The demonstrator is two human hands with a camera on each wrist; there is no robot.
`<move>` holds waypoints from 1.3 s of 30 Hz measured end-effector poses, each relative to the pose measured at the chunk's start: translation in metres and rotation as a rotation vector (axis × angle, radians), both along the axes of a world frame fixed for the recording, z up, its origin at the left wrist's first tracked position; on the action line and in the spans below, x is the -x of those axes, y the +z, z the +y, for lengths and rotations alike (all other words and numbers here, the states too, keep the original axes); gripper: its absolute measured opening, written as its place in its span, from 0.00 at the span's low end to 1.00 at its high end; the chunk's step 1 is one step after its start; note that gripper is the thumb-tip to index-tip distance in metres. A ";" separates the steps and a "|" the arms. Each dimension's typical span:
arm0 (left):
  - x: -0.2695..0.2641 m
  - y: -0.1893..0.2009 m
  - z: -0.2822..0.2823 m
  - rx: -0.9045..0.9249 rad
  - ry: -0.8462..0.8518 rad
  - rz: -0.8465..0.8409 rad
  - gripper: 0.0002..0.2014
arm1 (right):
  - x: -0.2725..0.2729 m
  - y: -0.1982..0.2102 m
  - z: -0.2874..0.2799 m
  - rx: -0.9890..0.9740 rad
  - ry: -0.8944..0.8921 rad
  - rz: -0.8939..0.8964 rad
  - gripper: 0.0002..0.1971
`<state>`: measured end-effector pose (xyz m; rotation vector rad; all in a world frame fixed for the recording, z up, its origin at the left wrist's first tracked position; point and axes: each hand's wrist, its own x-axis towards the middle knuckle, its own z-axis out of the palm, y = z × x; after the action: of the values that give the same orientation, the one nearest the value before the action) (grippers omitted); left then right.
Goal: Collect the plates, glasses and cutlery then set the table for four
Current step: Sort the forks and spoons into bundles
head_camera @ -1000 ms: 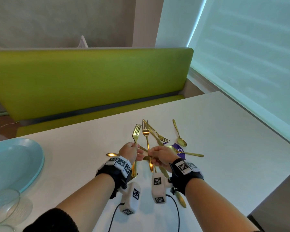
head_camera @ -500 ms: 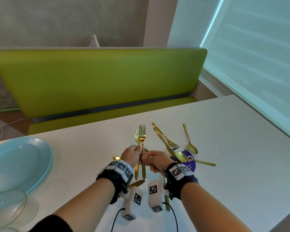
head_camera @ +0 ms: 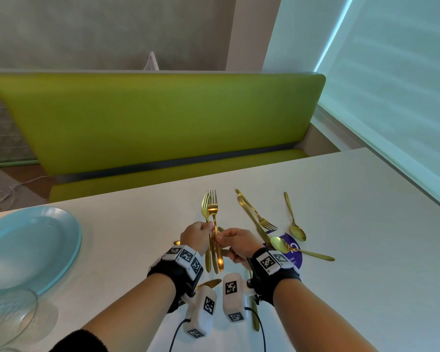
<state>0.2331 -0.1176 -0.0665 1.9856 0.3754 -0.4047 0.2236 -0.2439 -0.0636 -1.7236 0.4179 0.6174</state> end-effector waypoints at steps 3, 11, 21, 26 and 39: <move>-0.002 0.000 -0.001 0.005 0.049 -0.026 0.17 | -0.002 0.005 -0.002 0.062 0.006 -0.037 0.09; -0.001 0.004 -0.006 -0.059 -0.058 -0.027 0.17 | 0.002 0.009 -0.011 0.036 0.049 -0.033 0.09; 0.003 -0.002 -0.008 0.133 -0.102 -0.036 0.14 | 0.007 0.010 -0.015 0.007 0.083 0.033 0.09; 0.009 0.005 -0.010 0.159 -0.097 -0.038 0.14 | 0.006 0.012 -0.012 -0.024 0.114 0.053 0.09; 0.000 -0.006 -0.006 0.348 -0.076 -0.005 0.16 | -0.007 0.007 -0.007 -0.092 0.153 0.064 0.11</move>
<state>0.2335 -0.1241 -0.0726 1.6637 0.2098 -0.4786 0.2309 -0.2511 -0.0570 -1.6613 0.2994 0.7924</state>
